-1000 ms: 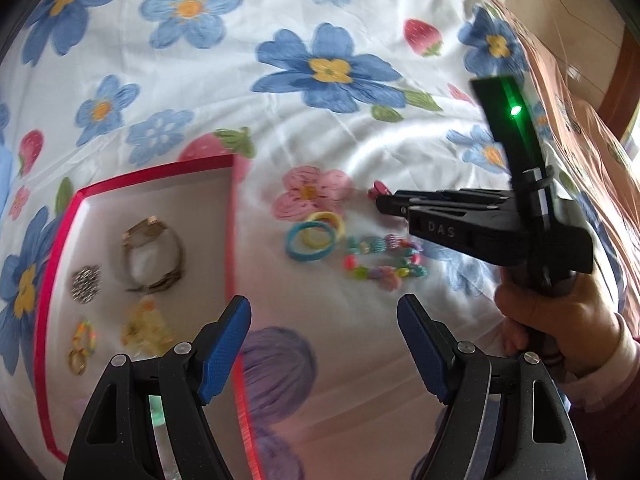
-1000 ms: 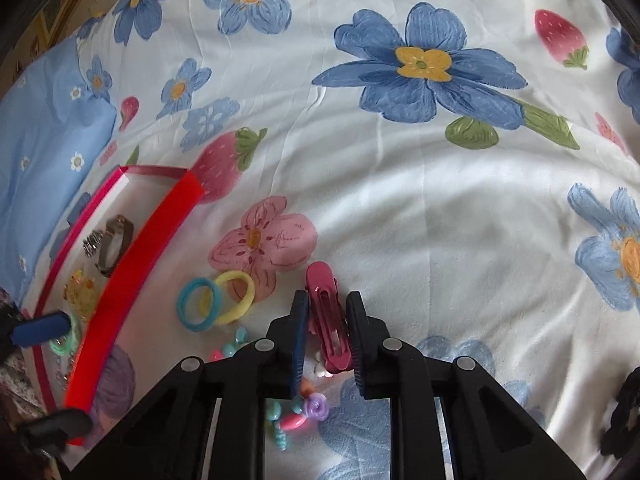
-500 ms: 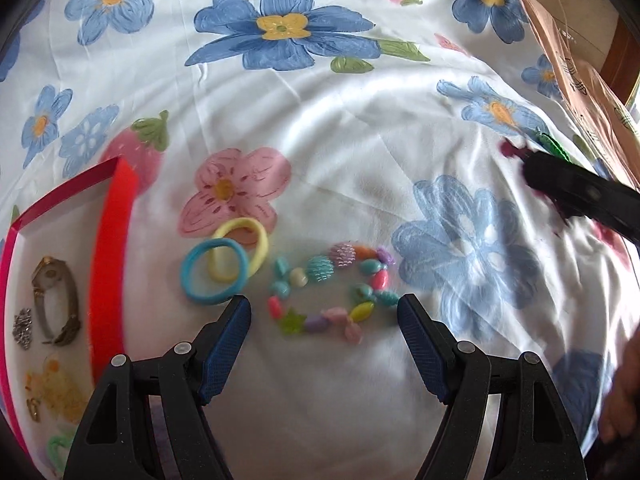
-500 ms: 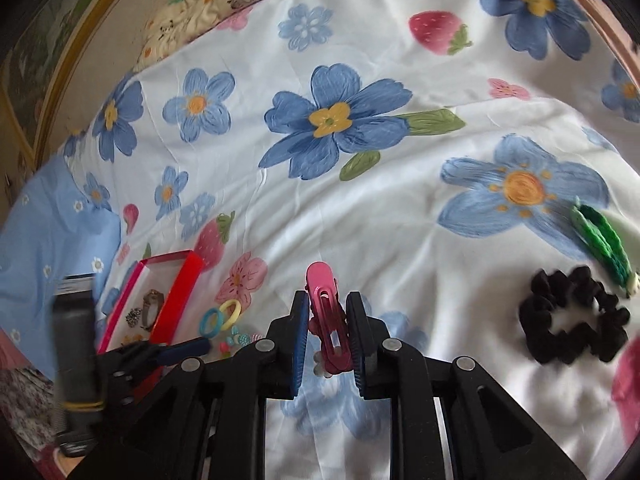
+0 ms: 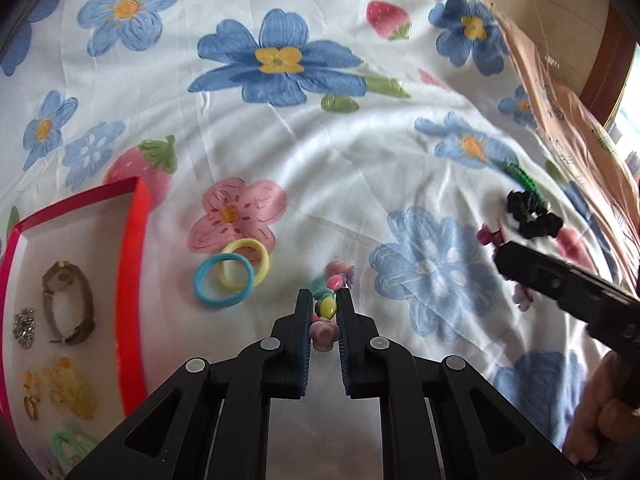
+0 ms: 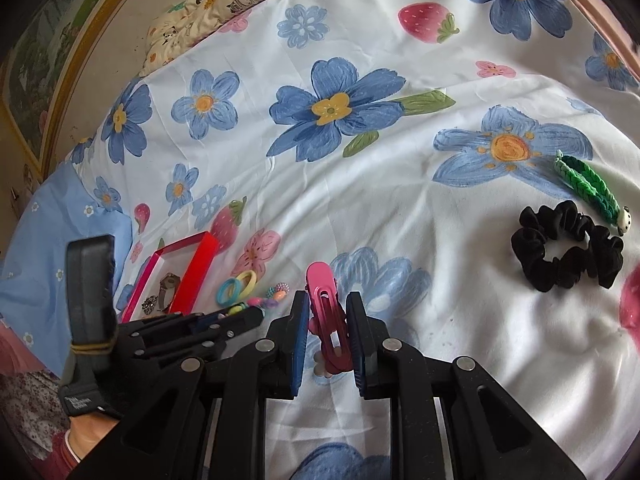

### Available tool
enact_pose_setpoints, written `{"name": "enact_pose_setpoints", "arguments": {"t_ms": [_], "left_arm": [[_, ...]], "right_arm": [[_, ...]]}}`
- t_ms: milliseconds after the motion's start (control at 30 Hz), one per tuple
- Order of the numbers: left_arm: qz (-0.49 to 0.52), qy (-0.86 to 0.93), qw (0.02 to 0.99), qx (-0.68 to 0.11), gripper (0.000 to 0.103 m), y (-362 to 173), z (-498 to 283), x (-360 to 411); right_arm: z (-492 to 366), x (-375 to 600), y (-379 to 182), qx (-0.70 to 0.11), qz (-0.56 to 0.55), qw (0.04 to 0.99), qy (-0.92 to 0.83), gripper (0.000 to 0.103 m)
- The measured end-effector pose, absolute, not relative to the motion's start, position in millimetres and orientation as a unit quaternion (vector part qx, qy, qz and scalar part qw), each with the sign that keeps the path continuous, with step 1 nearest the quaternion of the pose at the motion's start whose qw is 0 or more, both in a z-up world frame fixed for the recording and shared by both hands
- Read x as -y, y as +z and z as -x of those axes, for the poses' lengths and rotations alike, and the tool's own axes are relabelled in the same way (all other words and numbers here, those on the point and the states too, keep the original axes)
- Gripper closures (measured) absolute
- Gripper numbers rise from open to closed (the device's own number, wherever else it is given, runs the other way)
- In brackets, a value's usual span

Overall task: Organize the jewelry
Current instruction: 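Carry the bead bracelet and pink clip into the box and release both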

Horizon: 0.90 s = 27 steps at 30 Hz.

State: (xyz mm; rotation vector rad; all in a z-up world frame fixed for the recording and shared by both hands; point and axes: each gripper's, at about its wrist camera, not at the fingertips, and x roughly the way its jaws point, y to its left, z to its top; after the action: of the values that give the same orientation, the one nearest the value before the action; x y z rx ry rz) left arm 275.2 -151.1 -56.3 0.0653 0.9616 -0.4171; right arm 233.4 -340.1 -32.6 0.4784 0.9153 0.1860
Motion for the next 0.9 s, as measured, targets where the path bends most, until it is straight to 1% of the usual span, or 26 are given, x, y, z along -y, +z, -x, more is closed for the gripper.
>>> {"name": "enact_pose_setpoints", "arguments": {"t_ms": [433, 900], "left_arm": [[0.011, -0.204, 0.886, -0.415, 0.092, -2, -203, 90], [0.045, -0.172, 0.901, -0.396, 0.092, 20, -163, 26]], "right_arm": [[-216, 304, -13, -0.433, -0.219, 0.865, 0.123, 0.084], [-212, 255, 3, -0.434, -0.196, 0.864, 0.163, 0.084]]}}
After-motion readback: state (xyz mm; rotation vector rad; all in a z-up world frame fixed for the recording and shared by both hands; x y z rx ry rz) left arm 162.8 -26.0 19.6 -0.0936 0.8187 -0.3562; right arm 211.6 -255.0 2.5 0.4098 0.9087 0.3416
